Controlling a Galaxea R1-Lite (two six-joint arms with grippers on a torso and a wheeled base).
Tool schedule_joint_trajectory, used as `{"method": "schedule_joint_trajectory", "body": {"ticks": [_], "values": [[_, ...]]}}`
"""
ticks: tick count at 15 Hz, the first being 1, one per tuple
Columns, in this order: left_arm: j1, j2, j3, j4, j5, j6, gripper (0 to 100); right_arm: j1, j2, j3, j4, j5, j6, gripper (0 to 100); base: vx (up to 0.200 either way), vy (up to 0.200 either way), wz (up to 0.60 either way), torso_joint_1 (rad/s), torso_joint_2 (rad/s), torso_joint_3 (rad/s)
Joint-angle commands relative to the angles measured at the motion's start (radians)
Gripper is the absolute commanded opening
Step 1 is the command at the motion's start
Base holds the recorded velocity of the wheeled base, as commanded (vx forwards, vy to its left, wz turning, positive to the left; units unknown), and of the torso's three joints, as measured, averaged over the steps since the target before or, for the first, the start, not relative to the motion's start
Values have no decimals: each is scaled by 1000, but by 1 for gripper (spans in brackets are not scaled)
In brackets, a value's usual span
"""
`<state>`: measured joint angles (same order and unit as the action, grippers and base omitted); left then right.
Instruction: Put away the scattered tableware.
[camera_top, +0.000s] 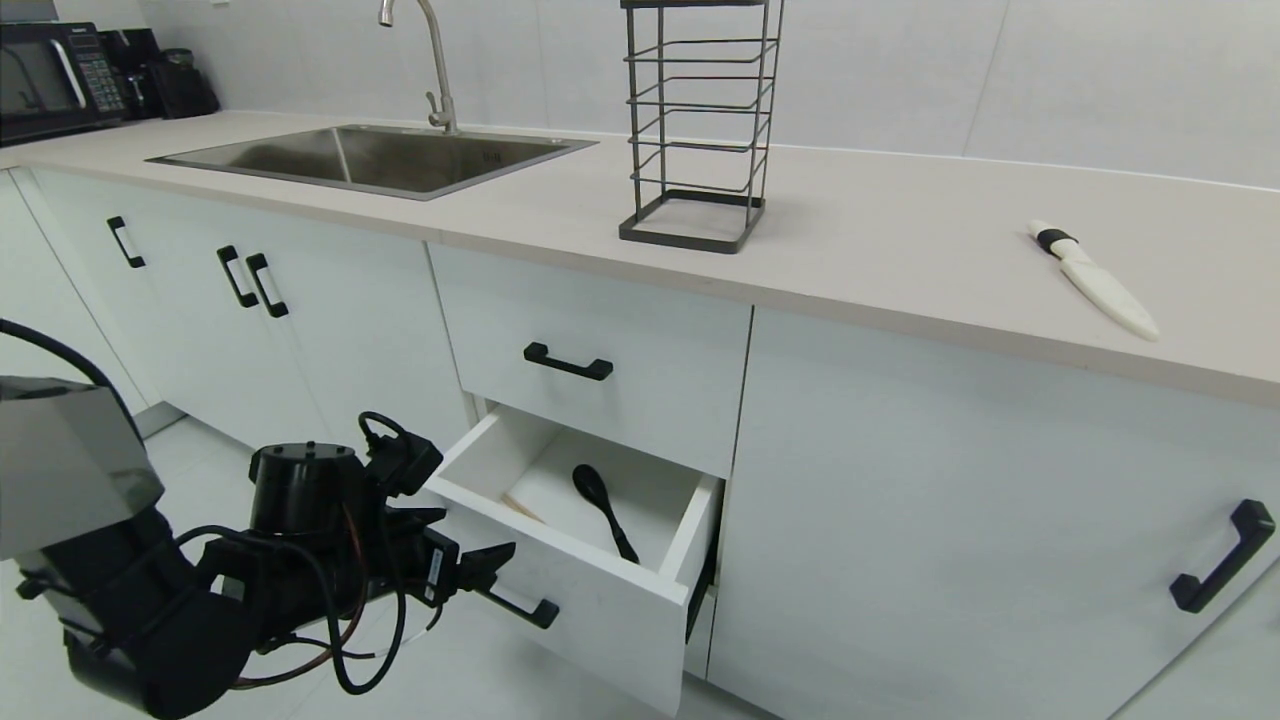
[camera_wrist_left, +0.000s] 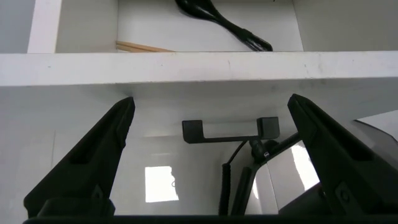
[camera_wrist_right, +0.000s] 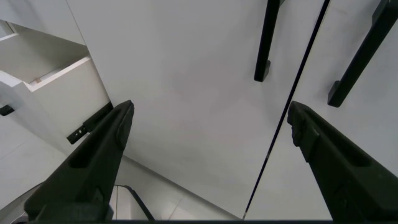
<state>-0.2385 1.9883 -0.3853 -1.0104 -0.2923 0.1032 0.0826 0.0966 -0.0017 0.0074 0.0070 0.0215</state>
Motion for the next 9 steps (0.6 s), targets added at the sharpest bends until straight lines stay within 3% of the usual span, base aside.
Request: {"method": "schedule_joint_trajectory", "body": {"ticks": [1,9], "values": [[-12,14,-38,0,-1,-2,100,0,2,0,0,1,0,100,0,0,0,0,0,0],[-2,33,-87,-4,-1,-2,100,0,2,0,0,1,0,100,0,0,0,0,0,0]]}}
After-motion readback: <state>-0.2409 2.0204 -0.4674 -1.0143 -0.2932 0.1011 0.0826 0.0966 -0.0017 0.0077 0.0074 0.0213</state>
